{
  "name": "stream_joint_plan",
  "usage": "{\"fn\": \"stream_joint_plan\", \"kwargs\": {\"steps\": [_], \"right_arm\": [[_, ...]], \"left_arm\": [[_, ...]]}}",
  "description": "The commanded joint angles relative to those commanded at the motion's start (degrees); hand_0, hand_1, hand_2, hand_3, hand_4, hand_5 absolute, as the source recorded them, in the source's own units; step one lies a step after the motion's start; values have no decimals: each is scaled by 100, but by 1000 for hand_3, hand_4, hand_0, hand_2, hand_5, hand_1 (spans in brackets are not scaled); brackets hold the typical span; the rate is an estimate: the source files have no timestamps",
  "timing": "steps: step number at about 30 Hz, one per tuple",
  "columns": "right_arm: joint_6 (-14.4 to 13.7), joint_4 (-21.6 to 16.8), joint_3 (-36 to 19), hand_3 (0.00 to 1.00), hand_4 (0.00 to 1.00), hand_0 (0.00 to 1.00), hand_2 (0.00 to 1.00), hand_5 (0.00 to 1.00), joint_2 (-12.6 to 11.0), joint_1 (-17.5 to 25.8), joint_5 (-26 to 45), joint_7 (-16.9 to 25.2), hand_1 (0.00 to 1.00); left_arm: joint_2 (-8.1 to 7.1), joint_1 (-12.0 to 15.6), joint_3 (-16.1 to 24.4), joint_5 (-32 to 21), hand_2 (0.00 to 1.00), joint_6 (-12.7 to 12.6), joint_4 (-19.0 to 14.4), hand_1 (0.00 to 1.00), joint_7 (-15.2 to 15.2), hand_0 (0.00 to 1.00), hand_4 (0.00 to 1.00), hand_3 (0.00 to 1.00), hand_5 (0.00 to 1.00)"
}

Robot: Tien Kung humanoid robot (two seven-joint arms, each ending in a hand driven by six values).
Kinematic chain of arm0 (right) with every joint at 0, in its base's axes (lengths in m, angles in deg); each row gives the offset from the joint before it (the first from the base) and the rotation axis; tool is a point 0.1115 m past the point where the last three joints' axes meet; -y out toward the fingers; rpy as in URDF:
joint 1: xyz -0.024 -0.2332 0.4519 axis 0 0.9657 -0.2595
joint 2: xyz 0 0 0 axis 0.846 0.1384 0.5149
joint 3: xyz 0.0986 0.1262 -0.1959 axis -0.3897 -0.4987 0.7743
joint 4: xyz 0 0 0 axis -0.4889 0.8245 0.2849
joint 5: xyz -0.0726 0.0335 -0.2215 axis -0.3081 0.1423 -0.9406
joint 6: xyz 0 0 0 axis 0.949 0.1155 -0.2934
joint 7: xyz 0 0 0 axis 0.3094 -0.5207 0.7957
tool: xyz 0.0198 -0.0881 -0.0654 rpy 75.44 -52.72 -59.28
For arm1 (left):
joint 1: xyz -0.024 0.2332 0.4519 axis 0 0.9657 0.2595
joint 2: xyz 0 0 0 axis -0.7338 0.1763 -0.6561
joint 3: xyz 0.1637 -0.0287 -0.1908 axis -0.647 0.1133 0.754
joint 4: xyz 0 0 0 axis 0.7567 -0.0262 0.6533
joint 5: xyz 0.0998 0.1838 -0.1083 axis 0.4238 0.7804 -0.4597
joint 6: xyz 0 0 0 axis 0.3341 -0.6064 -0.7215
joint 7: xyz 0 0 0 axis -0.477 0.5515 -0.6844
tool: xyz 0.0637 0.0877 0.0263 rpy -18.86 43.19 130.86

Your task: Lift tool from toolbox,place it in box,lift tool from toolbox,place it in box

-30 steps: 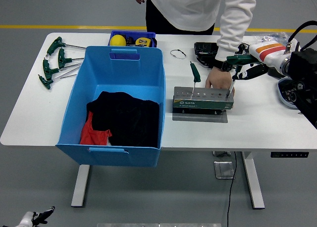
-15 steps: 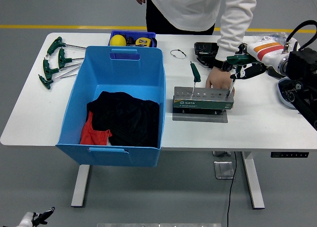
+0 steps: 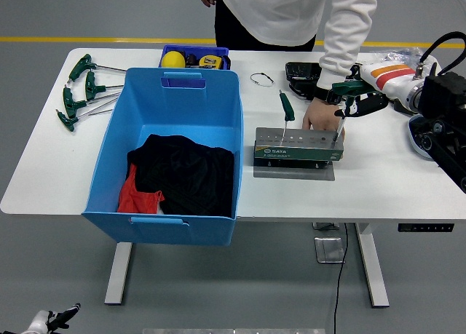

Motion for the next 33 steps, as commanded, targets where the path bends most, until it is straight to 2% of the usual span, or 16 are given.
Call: {"fn": "stream_joint_plan", "kwargs": {"steps": [6, 7, 18, 19, 25, 26, 31, 33], "right_arm": [[56, 22, 19, 272, 998, 188, 195, 744, 17, -4, 30, -57, 182], [41, 26, 20, 253, 998, 166, 179, 741, 19, -7, 32, -62, 157], [-138, 102, 88, 232, 998, 150, 163, 743, 117, -57, 77, -104, 137], [-160, 104, 96, 204, 998, 131, 137, 745, 126, -59, 88, -96, 108], [-237, 141, 126, 204, 998, 131, 137, 745, 165, -55, 126, -100, 108], [-251, 151, 131, 165, 998, 93, 100, 745, 173, -48, 126, -109, 70], [-314, 166, 162, 165, 998, 93, 100, 745, 192, -23, 136, -151, 70], [-358, 170, 171, 130, 998, 64, 78, 742, 196, -18, 141, -169, 39]], "left_arm": [[1, 5, 22, 35, 662, 11, 0, 602, 15, 652, 734, 691, 710], [-1, 4, 20, 37, 662, 14, 0, 602, 15, 653, 733, 691, 708], [-3, -7, 47, 74, 662, 7, 0, 602, 27, 653, 732, 690, 707], [-4, -7, 51, 79, 662, 6, 0, 601, 29, 651, 733, 689, 706], [-9, -9, 82, 110, 662, 1, 0, 601, 37, 651, 733, 689, 706], [-10, -8, 96, 128, 661, 1, 0, 601, 40, 653, 733, 689, 704], [-10, -3, 112, 161, 661, 3, 0, 601, 50, 653, 733, 689, 704], [-9, -2, 116, 172, 661, 4, 0, 601, 54, 652, 733, 690, 704]]}}
